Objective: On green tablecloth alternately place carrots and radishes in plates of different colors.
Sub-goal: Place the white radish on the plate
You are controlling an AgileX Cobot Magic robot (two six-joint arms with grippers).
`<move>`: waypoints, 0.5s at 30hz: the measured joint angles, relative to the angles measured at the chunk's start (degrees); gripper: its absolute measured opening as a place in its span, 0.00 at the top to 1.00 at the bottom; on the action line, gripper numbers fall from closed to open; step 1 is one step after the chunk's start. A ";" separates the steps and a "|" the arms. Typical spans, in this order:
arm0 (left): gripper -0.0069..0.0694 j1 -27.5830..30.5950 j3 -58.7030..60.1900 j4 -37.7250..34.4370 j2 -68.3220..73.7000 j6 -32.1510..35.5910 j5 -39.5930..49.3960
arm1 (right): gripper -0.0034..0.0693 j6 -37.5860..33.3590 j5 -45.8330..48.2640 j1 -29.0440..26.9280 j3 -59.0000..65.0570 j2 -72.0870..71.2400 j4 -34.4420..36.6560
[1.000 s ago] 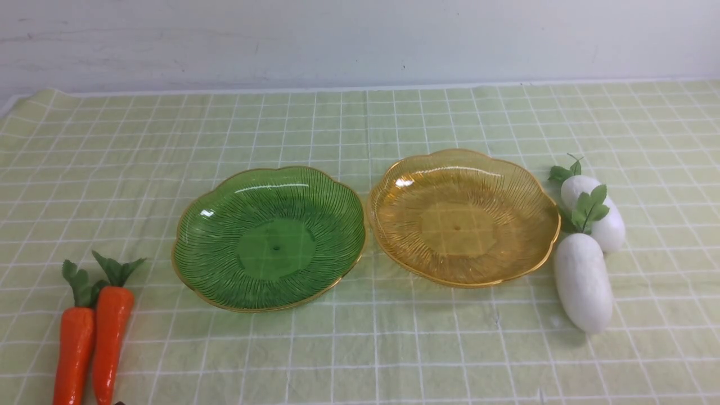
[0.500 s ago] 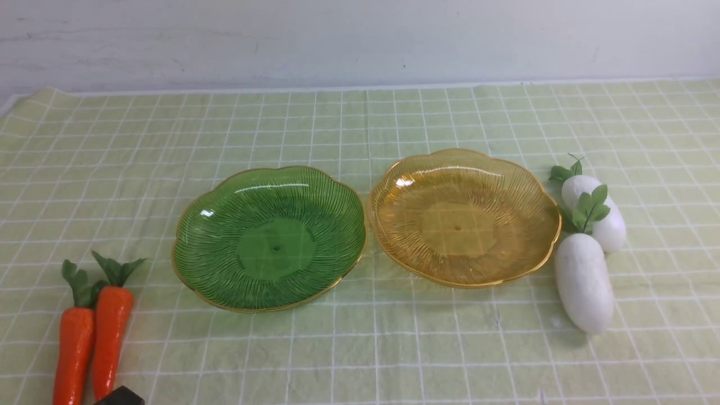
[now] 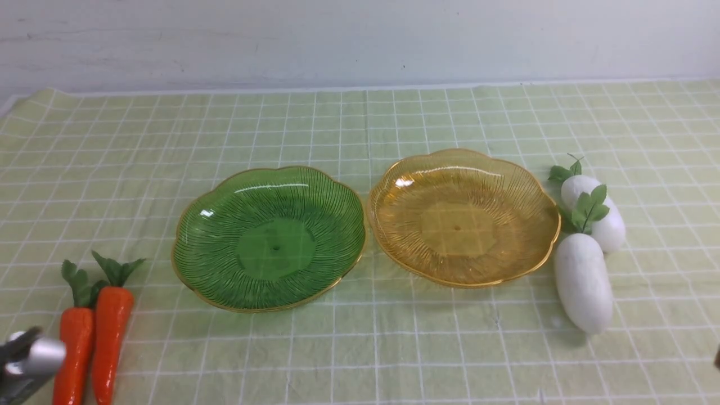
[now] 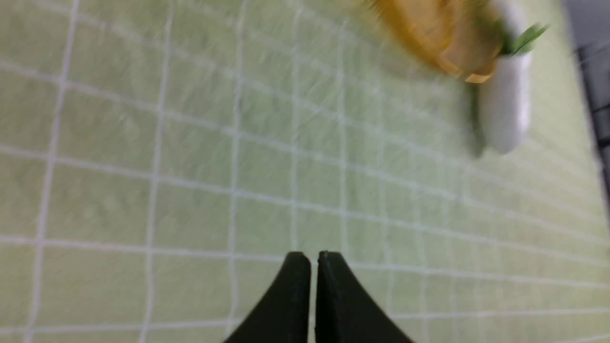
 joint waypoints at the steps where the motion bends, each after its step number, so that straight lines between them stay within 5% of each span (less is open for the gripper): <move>1: 0.91 0.00 -0.86 1.40 2.11 0.05 0.97 | 0.97 -0.14 0.75 0.00 -0.51 3.29 0.01; 11: 0.90 0.00 -5.50 7.55 15.85 0.81 1.98 | 0.87 -12.59 5.03 0.16 -12.86 32.28 11.78; 15: 0.90 0.00 -5.50 7.74 16.25 2.30 1.87 | 0.79 -13.90 5.90 2.18 -18.48 37.86 11.40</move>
